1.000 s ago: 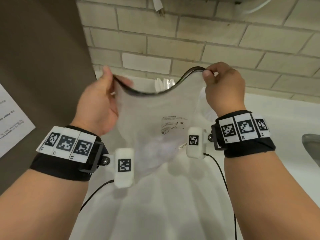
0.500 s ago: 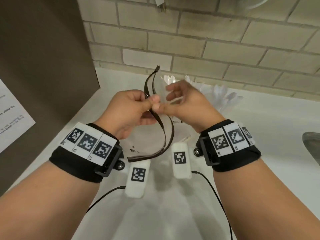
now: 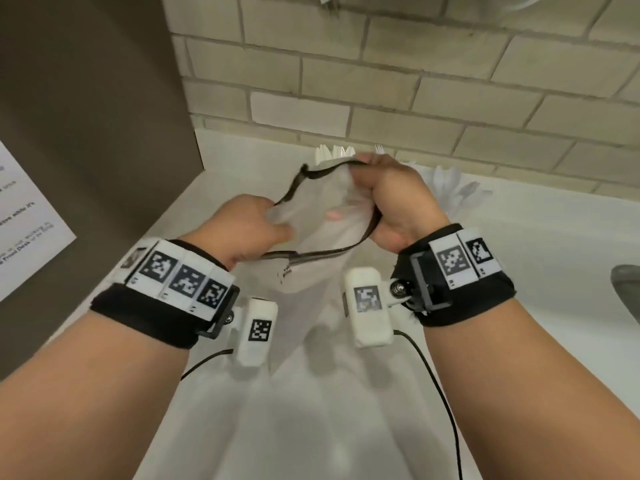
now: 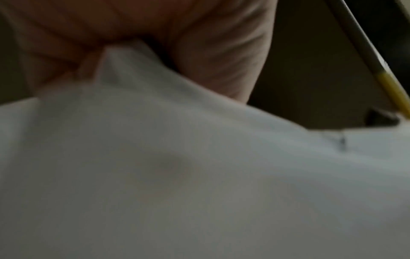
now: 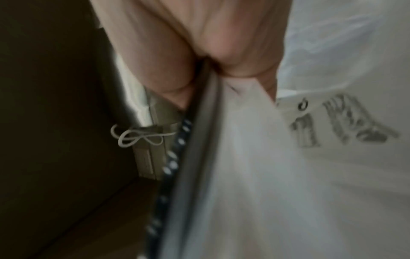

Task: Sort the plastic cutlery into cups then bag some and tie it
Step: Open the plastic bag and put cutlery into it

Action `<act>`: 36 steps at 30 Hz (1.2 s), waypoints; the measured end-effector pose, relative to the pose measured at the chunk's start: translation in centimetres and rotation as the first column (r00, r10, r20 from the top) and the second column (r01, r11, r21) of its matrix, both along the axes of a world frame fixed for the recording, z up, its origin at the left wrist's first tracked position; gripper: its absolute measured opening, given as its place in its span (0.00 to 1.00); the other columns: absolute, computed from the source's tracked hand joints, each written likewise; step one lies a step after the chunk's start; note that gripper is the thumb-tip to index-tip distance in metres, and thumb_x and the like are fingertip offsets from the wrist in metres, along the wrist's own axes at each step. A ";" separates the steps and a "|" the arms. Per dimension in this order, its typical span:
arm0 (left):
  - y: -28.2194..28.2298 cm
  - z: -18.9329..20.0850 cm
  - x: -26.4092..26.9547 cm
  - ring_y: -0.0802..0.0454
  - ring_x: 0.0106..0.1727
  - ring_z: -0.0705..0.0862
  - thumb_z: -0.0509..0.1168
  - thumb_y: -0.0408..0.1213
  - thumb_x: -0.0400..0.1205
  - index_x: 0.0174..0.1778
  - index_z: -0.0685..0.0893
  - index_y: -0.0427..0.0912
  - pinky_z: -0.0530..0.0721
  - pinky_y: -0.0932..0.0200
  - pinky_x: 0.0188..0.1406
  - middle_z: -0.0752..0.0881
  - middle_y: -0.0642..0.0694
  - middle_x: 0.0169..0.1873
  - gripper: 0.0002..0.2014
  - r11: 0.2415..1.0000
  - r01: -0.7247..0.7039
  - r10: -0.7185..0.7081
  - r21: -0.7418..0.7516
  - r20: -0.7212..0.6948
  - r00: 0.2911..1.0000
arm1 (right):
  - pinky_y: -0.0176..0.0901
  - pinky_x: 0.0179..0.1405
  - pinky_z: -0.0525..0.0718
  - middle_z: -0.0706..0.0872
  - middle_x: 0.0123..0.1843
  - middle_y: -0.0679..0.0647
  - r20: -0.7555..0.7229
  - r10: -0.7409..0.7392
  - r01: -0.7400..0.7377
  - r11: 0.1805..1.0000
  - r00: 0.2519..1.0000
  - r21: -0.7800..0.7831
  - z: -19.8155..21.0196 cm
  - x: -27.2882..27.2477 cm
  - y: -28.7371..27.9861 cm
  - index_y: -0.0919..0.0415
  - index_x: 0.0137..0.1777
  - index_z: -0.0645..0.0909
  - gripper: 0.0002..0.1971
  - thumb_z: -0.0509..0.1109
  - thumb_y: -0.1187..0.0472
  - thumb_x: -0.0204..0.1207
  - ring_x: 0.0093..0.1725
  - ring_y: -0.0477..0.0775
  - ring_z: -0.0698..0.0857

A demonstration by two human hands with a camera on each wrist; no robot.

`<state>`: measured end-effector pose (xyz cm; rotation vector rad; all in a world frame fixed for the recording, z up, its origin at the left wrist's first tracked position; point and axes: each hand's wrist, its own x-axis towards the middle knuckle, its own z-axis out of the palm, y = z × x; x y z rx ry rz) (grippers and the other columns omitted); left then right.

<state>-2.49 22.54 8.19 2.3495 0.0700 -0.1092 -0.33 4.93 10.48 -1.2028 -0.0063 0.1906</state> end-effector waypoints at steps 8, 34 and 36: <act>1.0 -0.7 1.5 0.44 0.42 0.87 0.51 0.20 0.81 0.57 0.81 0.29 0.91 0.53 0.33 0.87 0.32 0.49 0.16 0.287 -0.383 0.037 -0.878 -0.390 0.920 | 0.25 0.57 0.76 0.79 0.62 0.52 0.105 0.269 0.053 0.194 0.957 -0.980 -3.4 -0.7 -0.2 0.49 0.70 0.77 0.26 0.72 0.61 0.71 0.63 0.54 0.81; 1.2 -5.3 -0.4 0.53 0.70 0.77 0.59 0.25 0.79 0.75 0.74 0.49 0.72 0.64 0.66 0.76 0.48 0.74 0.28 0.979 0.066 -0.095 -0.193 -0.145 0.985 | 0.35 0.62 0.75 0.65 0.68 0.55 0.001 0.441 -0.045 0.093 0.898 -0.995 -5.5 0.3 -0.1 0.45 0.80 0.64 0.39 0.67 0.71 0.70 0.68 0.56 0.76; 1.3 -5.9 -0.5 0.53 0.68 0.77 0.64 0.27 0.77 0.82 0.62 0.50 0.72 0.67 0.60 0.75 0.50 0.74 0.37 0.990 0.078 -0.094 -0.121 -0.133 0.987 | 0.42 0.75 0.69 0.58 0.80 0.55 0.086 0.437 0.053 0.086 0.895 -0.995 -5.4 -0.1 0.3 0.47 0.77 0.70 0.35 0.70 0.67 0.69 0.77 0.59 0.66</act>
